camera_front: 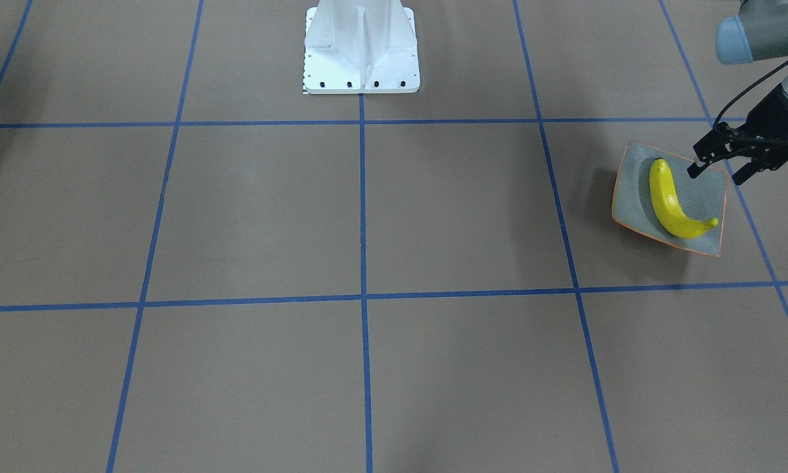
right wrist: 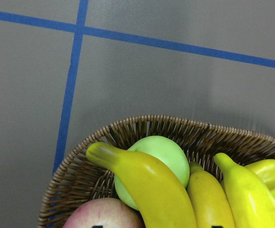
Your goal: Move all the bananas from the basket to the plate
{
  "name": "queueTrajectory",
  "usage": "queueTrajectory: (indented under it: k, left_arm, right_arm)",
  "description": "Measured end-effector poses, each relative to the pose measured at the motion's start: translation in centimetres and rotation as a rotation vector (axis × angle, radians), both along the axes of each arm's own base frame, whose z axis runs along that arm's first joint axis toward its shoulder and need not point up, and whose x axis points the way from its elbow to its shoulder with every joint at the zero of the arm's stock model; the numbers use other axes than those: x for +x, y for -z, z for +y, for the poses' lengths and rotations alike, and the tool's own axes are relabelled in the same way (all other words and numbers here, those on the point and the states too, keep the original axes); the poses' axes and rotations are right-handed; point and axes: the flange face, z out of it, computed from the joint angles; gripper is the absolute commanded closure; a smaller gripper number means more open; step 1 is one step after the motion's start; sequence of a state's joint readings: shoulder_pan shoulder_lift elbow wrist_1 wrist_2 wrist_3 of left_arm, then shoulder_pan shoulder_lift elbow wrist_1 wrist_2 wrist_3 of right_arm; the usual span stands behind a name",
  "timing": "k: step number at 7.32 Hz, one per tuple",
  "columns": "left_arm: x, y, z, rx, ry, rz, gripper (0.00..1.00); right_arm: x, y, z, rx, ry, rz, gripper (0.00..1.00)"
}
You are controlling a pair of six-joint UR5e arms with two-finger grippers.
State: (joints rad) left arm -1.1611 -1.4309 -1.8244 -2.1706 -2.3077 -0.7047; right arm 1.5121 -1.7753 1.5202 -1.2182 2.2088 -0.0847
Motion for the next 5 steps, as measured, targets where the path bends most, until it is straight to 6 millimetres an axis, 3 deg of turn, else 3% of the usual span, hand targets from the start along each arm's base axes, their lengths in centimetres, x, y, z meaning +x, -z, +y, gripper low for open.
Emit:
queueTrajectory:
  k: [3,5]
  left_arm:
    - [-0.08,0.14,0.04,0.001,0.001,0.002,0.00]
    - [-0.10,0.21,0.07,0.003,0.002,0.002,0.00]
  right_arm:
    - [-0.49,-0.26,-0.10,0.006,0.026,0.005,0.32]
    - [-0.71,-0.60,-0.14,0.015,0.051,0.013,0.32]
